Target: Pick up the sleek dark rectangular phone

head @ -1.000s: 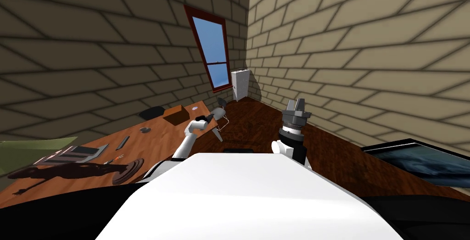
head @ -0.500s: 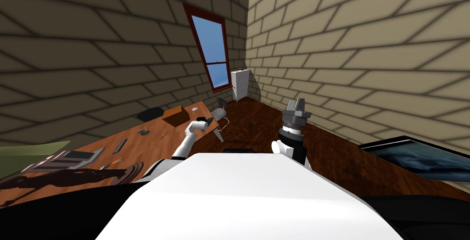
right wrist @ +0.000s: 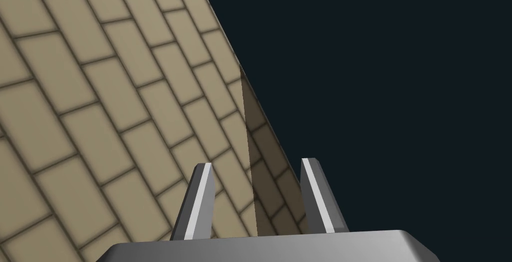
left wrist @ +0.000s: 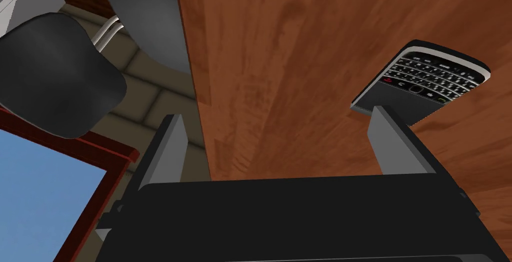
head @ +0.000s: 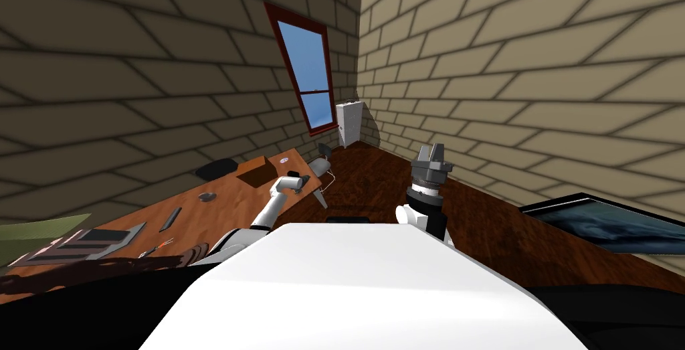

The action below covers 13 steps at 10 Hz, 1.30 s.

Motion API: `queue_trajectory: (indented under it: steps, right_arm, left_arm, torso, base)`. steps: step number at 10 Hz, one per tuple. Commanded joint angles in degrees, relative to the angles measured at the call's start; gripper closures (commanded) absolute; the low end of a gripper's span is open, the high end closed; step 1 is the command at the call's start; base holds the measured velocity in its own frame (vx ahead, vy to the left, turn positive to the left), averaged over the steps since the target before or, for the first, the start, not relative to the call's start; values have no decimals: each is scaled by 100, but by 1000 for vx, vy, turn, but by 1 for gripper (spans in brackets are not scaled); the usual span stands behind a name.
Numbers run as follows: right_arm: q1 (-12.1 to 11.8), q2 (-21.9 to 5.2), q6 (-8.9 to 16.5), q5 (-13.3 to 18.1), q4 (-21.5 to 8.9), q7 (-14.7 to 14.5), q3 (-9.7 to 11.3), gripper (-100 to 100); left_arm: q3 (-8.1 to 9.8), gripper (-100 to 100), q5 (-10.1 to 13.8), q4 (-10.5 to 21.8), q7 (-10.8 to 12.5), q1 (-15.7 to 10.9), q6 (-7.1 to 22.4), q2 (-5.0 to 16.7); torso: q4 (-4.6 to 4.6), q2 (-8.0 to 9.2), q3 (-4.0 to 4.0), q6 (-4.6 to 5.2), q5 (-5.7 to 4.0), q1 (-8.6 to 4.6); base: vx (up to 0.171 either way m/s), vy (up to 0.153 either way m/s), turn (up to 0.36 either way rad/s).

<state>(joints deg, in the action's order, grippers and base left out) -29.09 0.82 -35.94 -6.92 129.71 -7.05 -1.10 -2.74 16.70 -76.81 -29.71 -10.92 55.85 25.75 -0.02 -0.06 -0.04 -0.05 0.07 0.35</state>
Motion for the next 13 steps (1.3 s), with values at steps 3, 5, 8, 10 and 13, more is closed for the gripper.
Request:
queue_trajectory:
  steps: [3, 5, 8, 10, 13]
  right_arm:
    - [0, 0, 0, 0, 0, 0, 0, 0]
    - [0, 0, 0, 0, 0, 0, 0, 0]
    - [0, 0, 0, 0, 0, 0, 0, 0]
    - [0, 0, 0, 0, 0, 0, 0, 0]
    - [0, 0, 0, 0, 0, 0, 0, 0]
  left_arm:
    - [-94, -100, 59, 536, -148, -187, 379, 49]
    - [-133, -100, 89, 723, -208, -234, 544, 71]
    - [-208, -100, 144, 1054, -310, -303, 824, 98]
    - [-243, -100, 170, 1194, -352, -326, 937, 108]
    - [-302, -100, 213, 1415, -416, -356, 1107, 124]
  torso:
    - [-1, -5, -3, 0, 0, -4]
    - [-1, -7, -4, 1, 2, 14]
    - [-1, -4, -2, 0, -2, -10]
    - [0, -3, -1, 0, -3, -14]
    - [-2, -8, -5, -1, -2, -10]
  base:
    - [25, 87, -51]
    - [28, 116, -69]
    - [20, 66, -50]
    - [26, 53, -44]
    - [32, 64, -51]
